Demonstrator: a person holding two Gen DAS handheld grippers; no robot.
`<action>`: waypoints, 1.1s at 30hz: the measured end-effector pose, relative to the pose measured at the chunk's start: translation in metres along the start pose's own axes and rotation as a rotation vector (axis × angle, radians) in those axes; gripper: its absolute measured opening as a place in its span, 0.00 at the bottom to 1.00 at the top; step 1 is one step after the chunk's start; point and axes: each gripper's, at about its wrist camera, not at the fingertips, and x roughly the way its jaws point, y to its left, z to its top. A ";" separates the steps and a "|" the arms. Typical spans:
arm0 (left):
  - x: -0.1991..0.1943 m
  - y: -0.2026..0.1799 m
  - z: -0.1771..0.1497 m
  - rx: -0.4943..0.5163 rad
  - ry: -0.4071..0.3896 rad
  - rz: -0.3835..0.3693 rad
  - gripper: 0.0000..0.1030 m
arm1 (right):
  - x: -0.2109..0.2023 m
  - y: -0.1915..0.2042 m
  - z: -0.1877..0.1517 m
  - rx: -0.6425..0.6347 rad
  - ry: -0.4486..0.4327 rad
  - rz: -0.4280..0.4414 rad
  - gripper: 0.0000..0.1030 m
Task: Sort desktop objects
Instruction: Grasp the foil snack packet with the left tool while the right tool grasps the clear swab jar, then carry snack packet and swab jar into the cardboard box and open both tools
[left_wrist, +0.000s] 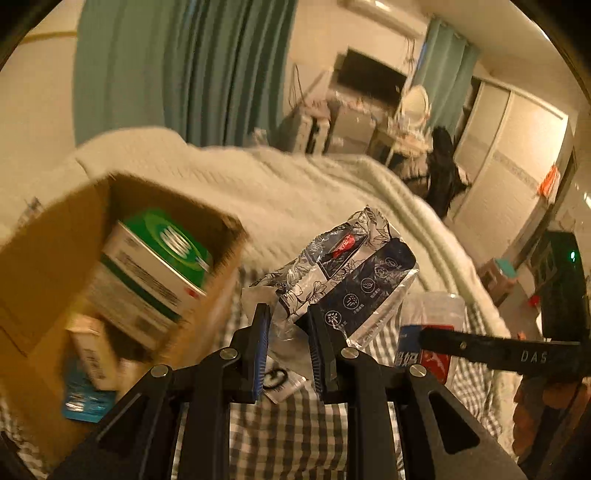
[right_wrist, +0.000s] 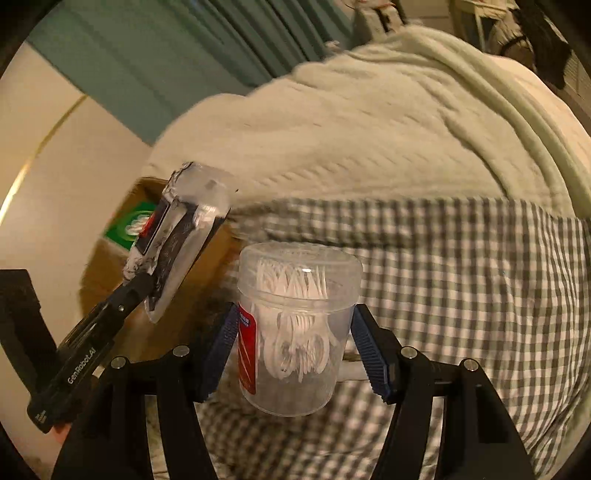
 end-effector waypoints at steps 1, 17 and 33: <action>-0.010 0.004 0.004 -0.006 -0.022 0.006 0.20 | -0.007 0.009 0.000 -0.012 -0.015 0.016 0.61; -0.071 0.132 0.000 -0.170 -0.095 0.310 0.20 | 0.008 0.148 0.001 -0.230 -0.074 0.132 0.61; -0.042 0.165 -0.002 -0.233 -0.056 0.455 0.71 | 0.070 0.208 0.031 -0.300 -0.041 0.279 0.68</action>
